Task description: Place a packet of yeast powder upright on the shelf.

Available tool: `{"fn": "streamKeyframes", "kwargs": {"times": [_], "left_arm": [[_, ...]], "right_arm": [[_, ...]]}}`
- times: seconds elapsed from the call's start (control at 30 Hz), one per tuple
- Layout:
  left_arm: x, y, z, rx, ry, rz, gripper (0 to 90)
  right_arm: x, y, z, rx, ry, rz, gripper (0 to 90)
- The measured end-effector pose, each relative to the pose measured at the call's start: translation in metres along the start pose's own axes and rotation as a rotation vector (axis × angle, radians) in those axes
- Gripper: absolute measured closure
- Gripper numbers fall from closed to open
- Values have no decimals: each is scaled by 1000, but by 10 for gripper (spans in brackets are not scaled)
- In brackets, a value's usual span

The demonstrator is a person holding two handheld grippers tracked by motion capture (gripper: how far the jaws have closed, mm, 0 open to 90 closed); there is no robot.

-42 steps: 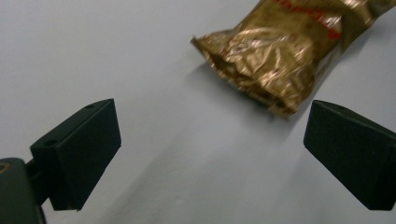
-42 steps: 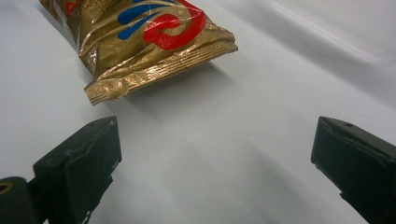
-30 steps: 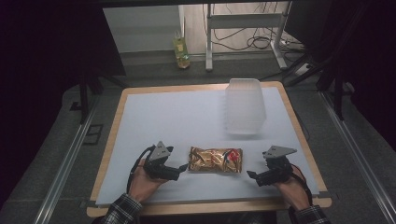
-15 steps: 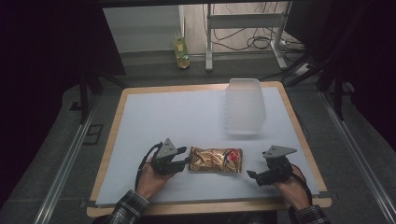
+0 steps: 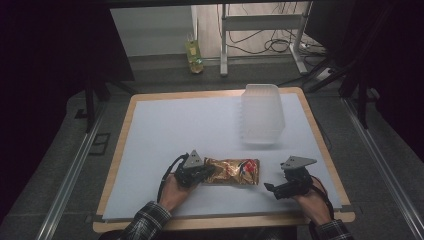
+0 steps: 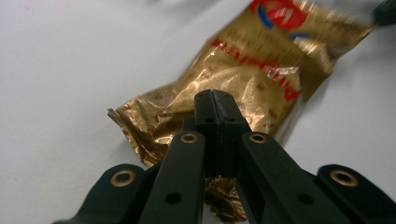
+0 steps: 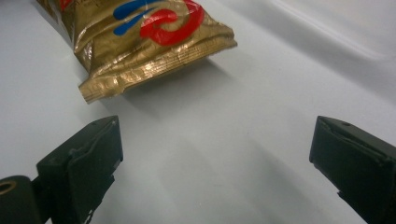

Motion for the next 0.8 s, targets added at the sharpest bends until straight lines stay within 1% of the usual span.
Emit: {"fn": "streamKeyframes", "kwargs": {"times": [0.03, 0.07, 0.1, 0.13, 0.2, 0.27, 0.3, 0.33, 0.37, 0.43, 0.47, 0.53, 0.63, 0.7, 0.73, 0.77, 0.8], "left_arm": [[0, 0, 0, 0, 0, 0, 897], [0, 0, 2, -8, -29, 15, 897], [-1, -1, 4, -5, -34, 19, 897], [-2, -1, 3, 4, -19, 16, 899], [-4, -1, 1, 28, 6, 18, 900], [-4, -3, 4, 12, -30, 34, 900], [-4, -3, 4, 12, -30, 34, 900], [-6, -4, 6, 10, -25, 39, 900], [-6, -4, 6, 10, -25, 39, 900], [-8, -5, 7, 19, -19, 45, 900], [-10, -6, 7, 26, -13, 48, 900], [-11, -6, 7, 27, -18, 49, 900], [-12, -6, 8, 25, -24, 51, 900], [-13, -7, 8, 26, -22, 53, 900], [-14, -7, 8, 32, -20, 57, 900], [-16, -6, 9, 65, -3, 92, 900], [-19, -6, 11, 65, -7, 104, 900]], "right_arm": [[0, 0, 0, 0, 0, 0, 33], [0, 0, 0, 0, 0, 0, 33], [0, 0, 0, 2, 1, 0, 33], [0, 0, 1, 18, 17, -7, 33], [0, -1, 0, 25, 24, -15, 33], [0, -2, 0, 39, 40, -22, 33], [0, -2, 0, 39, 40, -22, 33], [0, -3, 0, 59, 50, -27, 39], [0, -3, 0, 59, 50, -27, 39], [1, -4, 0, 86, 68, -31, 41], [1, -4, 1, 108, 75, -26, 41], [1, -3, 3, 110, 72, -11, 41], [2, -3, 4, 115, 68, -6, 40], [3, -3, 5, 123, 67, -16, 40], [4, -3, 5, 128, 74, -16, 40], [6, -4, 6, 132, 75, -20, 39], [8, -4, 7, 137, 71, -23, 40]]}}
Point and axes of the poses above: each handheld gripper's, and its own axes: y roughly forward along the jaws, x roughly out of its top, z roughly to its left, the point moved 4 cm from there along y, roughly forward along the jaws, and after that the axes turned 7 degrees about -y, right-handed, at the moved point
